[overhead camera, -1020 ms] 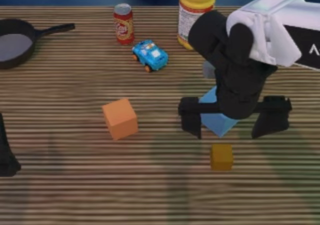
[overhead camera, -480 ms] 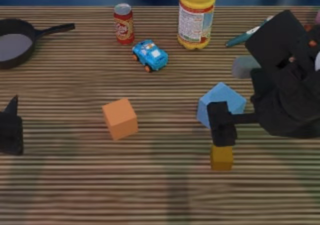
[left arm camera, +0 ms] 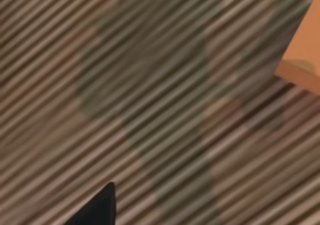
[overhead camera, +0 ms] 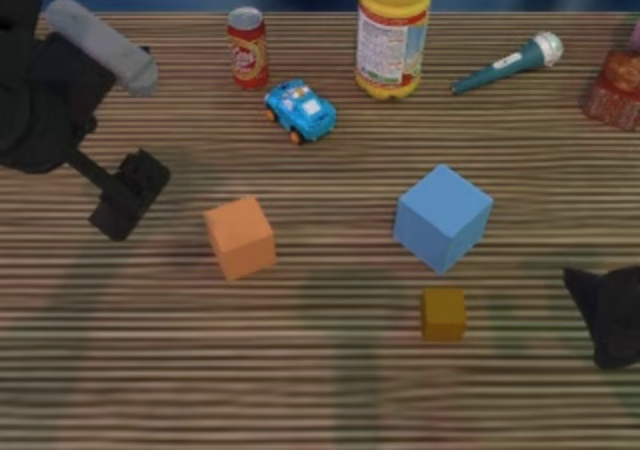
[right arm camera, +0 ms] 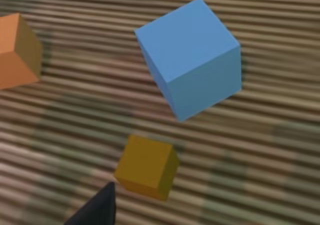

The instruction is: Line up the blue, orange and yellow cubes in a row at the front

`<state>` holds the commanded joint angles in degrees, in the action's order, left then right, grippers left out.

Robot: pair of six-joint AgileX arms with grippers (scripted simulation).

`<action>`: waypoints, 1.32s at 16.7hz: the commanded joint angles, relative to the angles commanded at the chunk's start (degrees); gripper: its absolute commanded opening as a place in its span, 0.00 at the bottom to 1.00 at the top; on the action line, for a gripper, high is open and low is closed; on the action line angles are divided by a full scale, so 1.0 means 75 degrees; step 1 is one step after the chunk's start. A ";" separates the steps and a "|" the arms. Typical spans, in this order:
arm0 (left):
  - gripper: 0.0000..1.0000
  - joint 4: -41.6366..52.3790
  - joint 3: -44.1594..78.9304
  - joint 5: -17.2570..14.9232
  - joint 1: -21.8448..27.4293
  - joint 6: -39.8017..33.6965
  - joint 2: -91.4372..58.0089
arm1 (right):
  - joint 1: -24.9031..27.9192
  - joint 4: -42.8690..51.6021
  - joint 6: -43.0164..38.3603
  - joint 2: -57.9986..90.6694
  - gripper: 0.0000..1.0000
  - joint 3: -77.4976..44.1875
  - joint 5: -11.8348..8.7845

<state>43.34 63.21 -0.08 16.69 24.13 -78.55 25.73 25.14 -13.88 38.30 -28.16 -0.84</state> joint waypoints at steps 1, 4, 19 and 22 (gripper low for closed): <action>1.00 0.0431 0.0598 -0.0005 0.0165 0.0236 -0.0764 | -0.0308 -0.0395 0.0231 -0.0669 1.00 0.0542 -0.0004; 1.00 0.1588 0.2263 -0.0019 0.0618 0.0883 -0.2772 | -0.1289 -0.1502 0.0867 -0.2402 1.00 0.1921 0.0012; 1.00 0.3273 0.5090 -0.0009 0.1310 0.1929 -0.5986 | -0.3354 -0.3352 0.1850 -0.5107 1.00 0.3755 0.0111; 1.00 0.2721 0.4694 -0.0012 0.1329 0.1946 -0.6173 | -0.3354 -0.3352 0.1850 -0.5107 1.00 0.3755 0.0111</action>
<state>63.75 98.41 -0.17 26.66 38.72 -124.84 0.57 0.00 0.00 0.00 0.00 0.00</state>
